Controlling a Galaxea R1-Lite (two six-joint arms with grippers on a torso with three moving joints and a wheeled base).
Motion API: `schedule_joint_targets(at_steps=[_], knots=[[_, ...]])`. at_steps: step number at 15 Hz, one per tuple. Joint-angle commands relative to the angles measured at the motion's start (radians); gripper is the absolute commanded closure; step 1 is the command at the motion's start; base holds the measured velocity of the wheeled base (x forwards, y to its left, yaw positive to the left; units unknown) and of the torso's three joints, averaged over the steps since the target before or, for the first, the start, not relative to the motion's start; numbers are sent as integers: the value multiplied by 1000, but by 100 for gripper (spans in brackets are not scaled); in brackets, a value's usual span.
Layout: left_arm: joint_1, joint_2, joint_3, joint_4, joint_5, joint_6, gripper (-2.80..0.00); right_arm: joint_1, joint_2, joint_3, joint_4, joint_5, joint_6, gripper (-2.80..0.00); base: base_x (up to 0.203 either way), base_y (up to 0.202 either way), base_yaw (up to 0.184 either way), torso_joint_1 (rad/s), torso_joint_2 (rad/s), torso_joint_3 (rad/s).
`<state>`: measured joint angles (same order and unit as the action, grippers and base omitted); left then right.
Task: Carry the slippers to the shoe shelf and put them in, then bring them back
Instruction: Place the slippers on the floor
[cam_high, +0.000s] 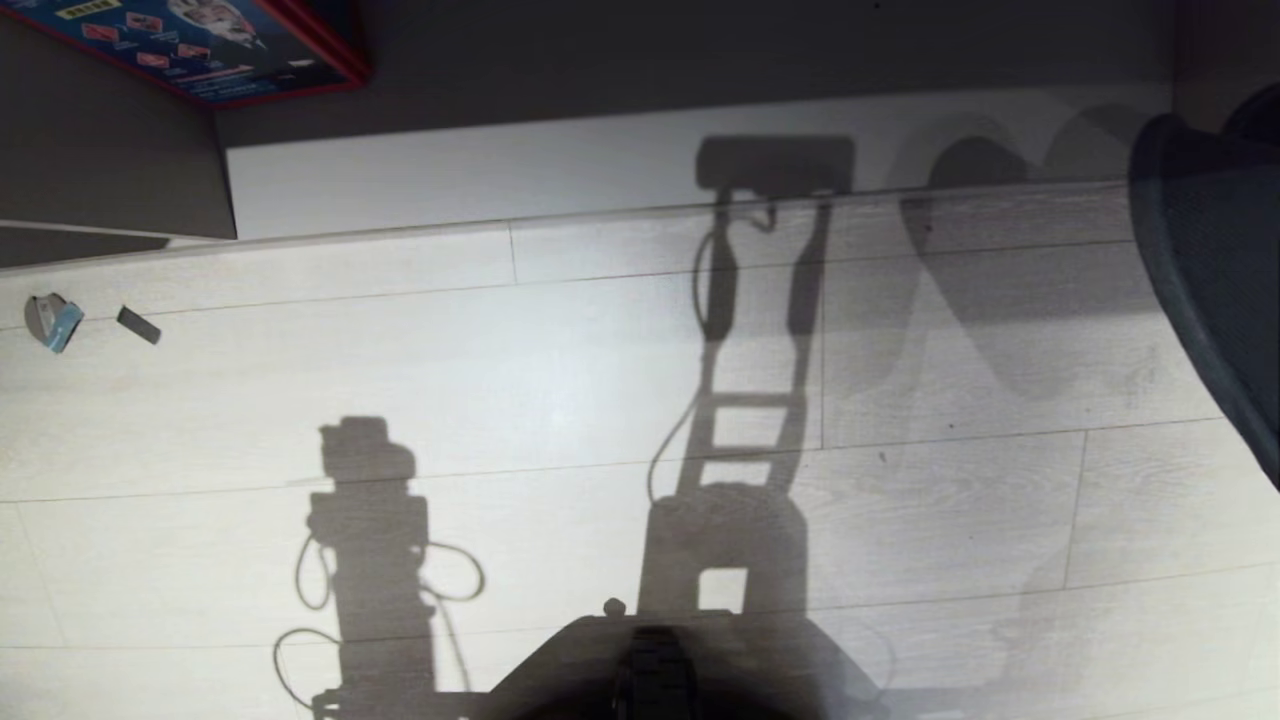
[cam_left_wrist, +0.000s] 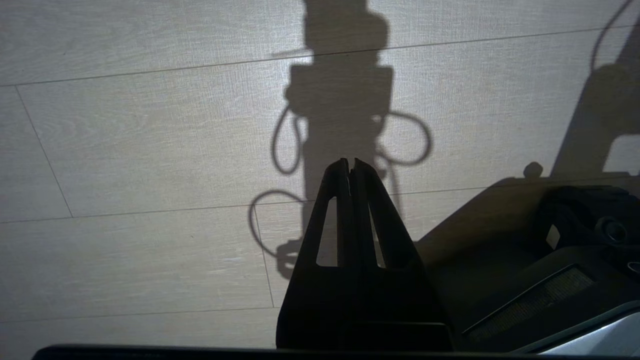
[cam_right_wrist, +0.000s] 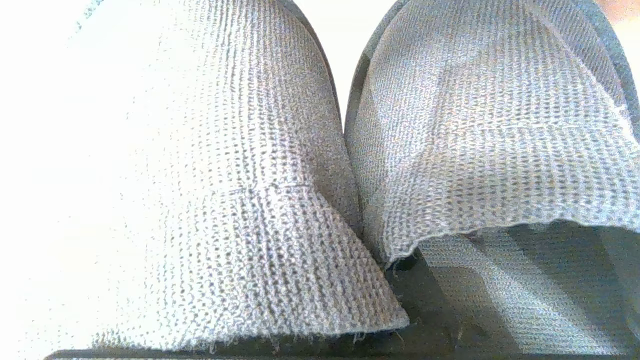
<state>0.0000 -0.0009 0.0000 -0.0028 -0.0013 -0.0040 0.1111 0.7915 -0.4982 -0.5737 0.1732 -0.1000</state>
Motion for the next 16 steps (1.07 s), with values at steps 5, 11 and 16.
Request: schedule_joint_targets(at_steps=[5,11,16], knots=[[0,1,0,0,0,-1,0,-92,-464,129,266,0,13,0,0,0,0,0,0,0],[0,1,0,0,0,-1,0,-129,-632,333,277,-11,49,0,0,0,0,0,0,0],[0,1,0,0,0,4,0,-124,-724,498,300,-78,53,0,0,0,0,0,0,0]])
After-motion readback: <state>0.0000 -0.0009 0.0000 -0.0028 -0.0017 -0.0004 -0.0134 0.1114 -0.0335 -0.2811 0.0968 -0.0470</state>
